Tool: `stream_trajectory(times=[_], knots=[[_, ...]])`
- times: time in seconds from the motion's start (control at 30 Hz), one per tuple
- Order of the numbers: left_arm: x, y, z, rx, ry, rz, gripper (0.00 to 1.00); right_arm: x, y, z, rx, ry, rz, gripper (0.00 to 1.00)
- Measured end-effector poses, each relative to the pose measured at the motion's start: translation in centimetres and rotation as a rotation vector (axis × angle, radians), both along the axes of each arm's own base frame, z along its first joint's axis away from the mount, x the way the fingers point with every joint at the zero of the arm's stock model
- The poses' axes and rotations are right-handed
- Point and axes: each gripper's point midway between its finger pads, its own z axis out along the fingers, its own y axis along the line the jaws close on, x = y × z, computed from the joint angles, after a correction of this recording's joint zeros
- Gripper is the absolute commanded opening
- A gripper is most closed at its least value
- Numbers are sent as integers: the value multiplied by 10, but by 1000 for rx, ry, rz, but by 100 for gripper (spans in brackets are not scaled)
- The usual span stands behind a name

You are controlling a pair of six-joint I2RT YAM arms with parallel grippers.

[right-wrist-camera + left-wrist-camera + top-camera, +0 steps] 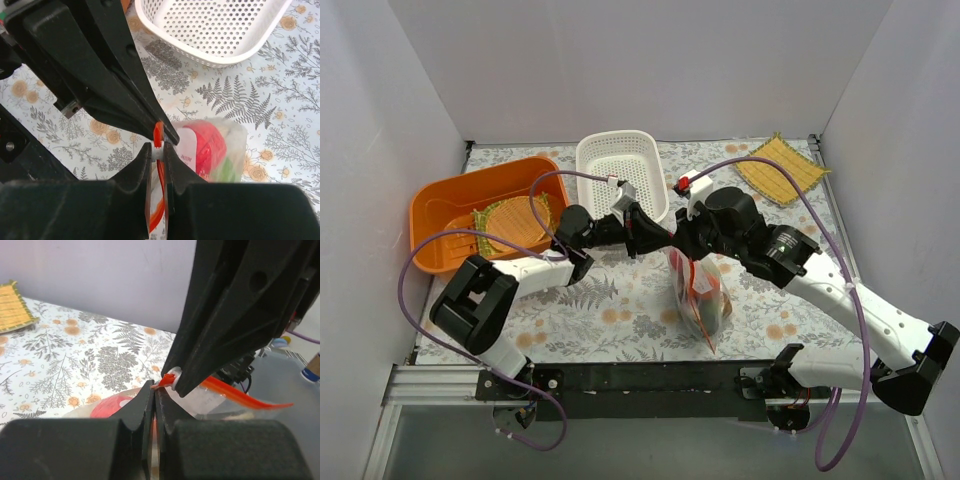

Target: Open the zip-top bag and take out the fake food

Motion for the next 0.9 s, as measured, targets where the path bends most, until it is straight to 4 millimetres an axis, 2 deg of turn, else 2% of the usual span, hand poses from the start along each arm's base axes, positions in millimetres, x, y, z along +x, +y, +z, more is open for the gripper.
stream_trajectory(times=[0.33, 0.5, 0.7, 0.9], knots=[[23, 5, 17, -20, 21, 150, 0, -4, -24, 1, -47, -10, -62, 5], [47, 12, 21, -28, 46, 299, 0, -10, -36, -5, -80, 18, -86, 4], [83, 31, 25, -48, 62, 498, 0, -27, -55, -17, -131, 85, -103, 5], [94, 51, 18, -79, 69, 567, 0, -52, -76, -29, -156, 158, -111, 7]])
